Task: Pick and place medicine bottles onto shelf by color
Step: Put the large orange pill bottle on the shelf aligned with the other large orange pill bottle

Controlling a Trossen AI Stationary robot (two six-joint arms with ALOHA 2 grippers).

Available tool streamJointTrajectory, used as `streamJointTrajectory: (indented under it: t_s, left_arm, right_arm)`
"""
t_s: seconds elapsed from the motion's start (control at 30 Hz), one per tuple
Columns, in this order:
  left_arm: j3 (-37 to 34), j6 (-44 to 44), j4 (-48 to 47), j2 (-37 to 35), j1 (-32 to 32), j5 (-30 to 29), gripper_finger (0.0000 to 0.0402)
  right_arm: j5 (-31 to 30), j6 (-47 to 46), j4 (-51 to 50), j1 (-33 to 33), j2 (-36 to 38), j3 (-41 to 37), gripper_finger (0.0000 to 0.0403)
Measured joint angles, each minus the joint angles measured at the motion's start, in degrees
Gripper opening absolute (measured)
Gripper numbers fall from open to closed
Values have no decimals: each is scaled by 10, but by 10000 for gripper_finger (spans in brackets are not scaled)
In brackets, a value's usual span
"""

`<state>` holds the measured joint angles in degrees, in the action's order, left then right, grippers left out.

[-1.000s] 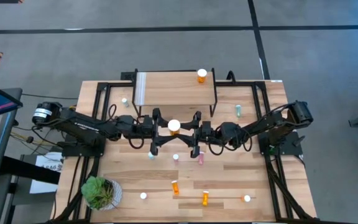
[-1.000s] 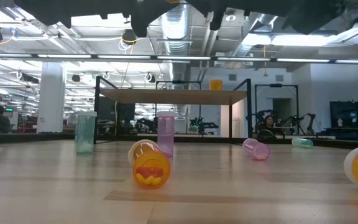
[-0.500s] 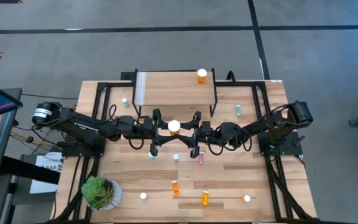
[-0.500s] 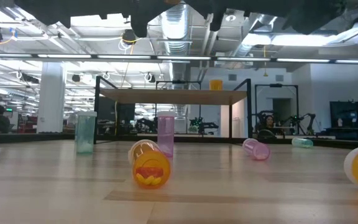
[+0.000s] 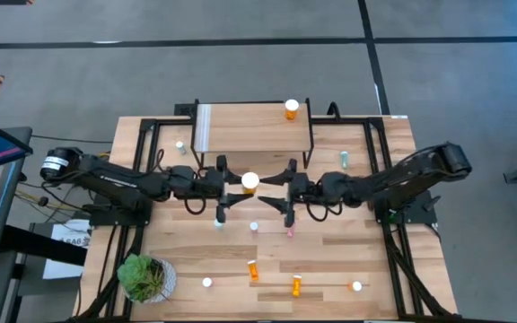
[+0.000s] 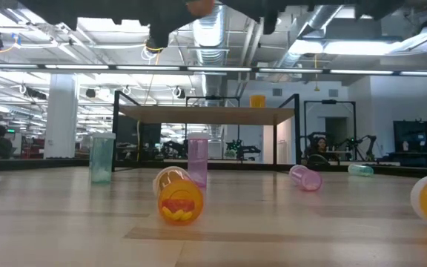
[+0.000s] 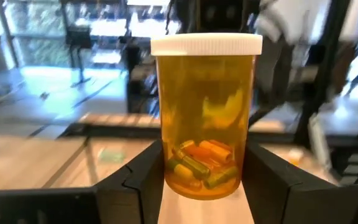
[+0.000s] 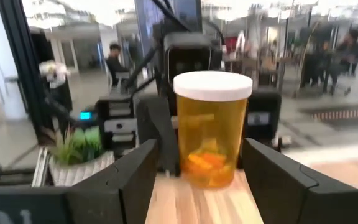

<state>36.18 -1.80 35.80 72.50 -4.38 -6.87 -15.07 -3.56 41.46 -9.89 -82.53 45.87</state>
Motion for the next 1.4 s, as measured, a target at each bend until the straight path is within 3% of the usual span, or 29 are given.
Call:
streamJointTrajectory:
  t_s: [0.13,0.33,0.47,0.87,1.4]
  left_arm:
    - [0,18,-93,-22,0,-30,159]
    - [23,19,-189,-21,0,17,159]
    - [48,27,-263,-20,-1,15,159]
    - [50,31,-274,-20,-3,15,159]
    - [50,35,-309,-20,-5,17,160]
  right_arm:
    - [0,-8,-90,-8,43,0,256]
    - [0,19,-97,-17,40,0,256]
    - [-1,25,-110,-11,21,0,256]
    - [-7,17,-98,11,-21,10,256]
    - [0,21,-166,14,-99,111,256]
